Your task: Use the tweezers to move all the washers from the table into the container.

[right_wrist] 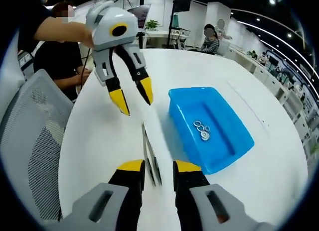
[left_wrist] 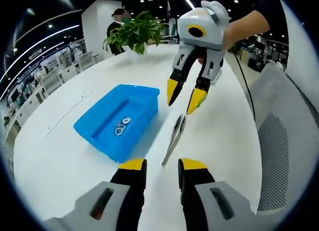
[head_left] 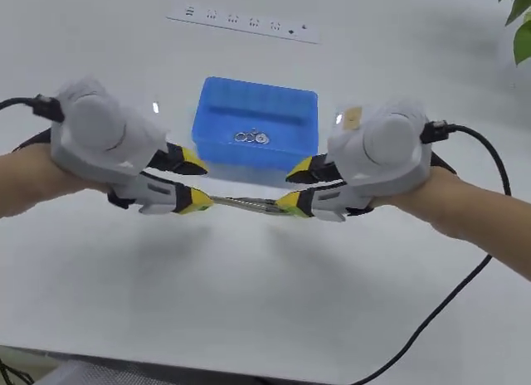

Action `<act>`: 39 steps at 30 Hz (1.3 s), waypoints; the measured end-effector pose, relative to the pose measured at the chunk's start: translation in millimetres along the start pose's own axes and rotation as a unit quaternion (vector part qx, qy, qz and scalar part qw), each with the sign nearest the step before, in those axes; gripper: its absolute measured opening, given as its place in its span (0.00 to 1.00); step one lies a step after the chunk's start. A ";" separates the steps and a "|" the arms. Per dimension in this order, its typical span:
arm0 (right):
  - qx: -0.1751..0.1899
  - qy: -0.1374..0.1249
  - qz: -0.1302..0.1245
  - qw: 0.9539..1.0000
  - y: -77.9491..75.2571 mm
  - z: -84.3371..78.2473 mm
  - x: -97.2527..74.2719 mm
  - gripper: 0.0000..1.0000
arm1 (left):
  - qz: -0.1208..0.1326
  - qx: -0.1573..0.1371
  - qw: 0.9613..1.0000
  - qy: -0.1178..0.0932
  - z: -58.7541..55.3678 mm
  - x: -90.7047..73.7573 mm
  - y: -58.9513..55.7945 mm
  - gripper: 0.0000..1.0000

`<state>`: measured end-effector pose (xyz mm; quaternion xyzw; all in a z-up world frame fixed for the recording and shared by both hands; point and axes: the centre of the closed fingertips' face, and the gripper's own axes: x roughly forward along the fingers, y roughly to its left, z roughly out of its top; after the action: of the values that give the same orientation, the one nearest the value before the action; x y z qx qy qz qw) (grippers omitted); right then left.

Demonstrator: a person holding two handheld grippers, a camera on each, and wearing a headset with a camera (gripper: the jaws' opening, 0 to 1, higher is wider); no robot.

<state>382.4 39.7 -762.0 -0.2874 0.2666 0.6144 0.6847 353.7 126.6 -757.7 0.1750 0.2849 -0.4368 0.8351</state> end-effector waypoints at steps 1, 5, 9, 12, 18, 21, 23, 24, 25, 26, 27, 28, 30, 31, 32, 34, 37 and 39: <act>0.009 -0.009 -0.005 1.000 -0.9 2.2 -6.4 0.25 | 0.011 -0.002 1.000 -0.015 2.6 -7.0 0.9 0.31; 0.042 -0.041 -0.029 0.998 -6.0 8.8 -27.1 0.28 | 0.045 -0.039 0.997 -0.054 13.1 -28.0 1.8 0.42; 0.061 -0.062 -0.044 0.995 -7.5 10.7 -48.0 0.30 | 0.066 -0.043 0.994 -0.079 25.5 -47.5 -3.2 0.47; 0.058 -0.077 -0.056 0.994 -8.3 9.7 -61.7 0.35 | 0.062 -0.034 0.994 -0.087 29.8 -57.8 -13.1 0.52; 0.055 -0.104 -0.064 0.991 1.8 8.8 -85.2 0.50 | 0.066 -0.014 0.993 -0.100 38.2 -70.8 -26.7 0.77; 0.061 -0.109 -0.069 0.990 8.7 8.9 -89.0 0.62 | 0.061 -0.024 0.992 -0.112 45.0 -76.0 -32.9 0.84; 0.051 -0.099 -0.074 0.991 13.4 6.2 -90.4 0.72 | 0.055 -0.028 0.991 -0.119 49.5 -79.4 -38.3 0.89; 0.040 -0.098 -0.072 0.992 17.8 6.1 -92.1 0.74 | 0.055 -0.028 0.991 -0.121 51.1 -80.9 -39.9 0.92; 0.034 -0.100 -0.067 0.992 22.4 7.7 -93.1 0.76 | 0.054 -0.031 0.991 -0.123 53.0 -83.1 -42.2 0.95; 0.031 -0.103 -0.065 0.992 25.4 8.9 -94.1 0.78 | 0.053 -0.032 0.990 -0.124 54.3 -84.6 -43.7 0.98; 0.031 -0.105 -0.065 0.992 27.9 10.1 -95.2 0.81 | 0.053 -0.033 0.990 -0.128 56.0 -86.9 -45.9 1.00; 0.028 -0.108 -0.064 0.992 31.3 11.7 -96.1 0.86 | 0.052 -0.034 0.990 -0.128 56.1 -88.3 -46.9 0.99; 0.029 -0.111 -0.063 0.991 35.4 13.2 -97.0 0.94 | 0.051 -0.036 0.990 -0.129 56.7 -90.6 -49.2 0.99; 0.031 -0.111 -0.064 0.991 36.3 12.9 -96.9 0.99 | 0.052 -0.037 0.990 -0.129 57.1 -91.2 -49.3 1.00; 0.033 -0.109 -0.069 0.991 37.0 12.0 -97.1 1.00 | 0.054 -0.039 0.989 -0.130 57.6 -92.0 -49.0 1.00; 0.034 -0.110 -0.065 0.991 40.4 10.7 -96.5 1.00 | 0.057 -0.046 0.988 -0.136 60.2 -93.0 -48.4 1.00; 0.037 -0.116 -0.061 0.991 45.1 13.5 -97.5 1.00 | 0.065 -0.045 0.987 -0.140 62.2 -94.0 -46.0 1.00; 0.032 -0.115 -0.061 0.991 46.1 13.5 -97.7 1.00 | 0.067 -0.047 0.986 -0.145 64.3 -95.0 -45.7 1.00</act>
<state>326.7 -14.1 -685.5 -0.2085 0.1881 0.5917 0.7557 293.3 126.2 -650.0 0.0887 0.1687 -0.3866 0.9023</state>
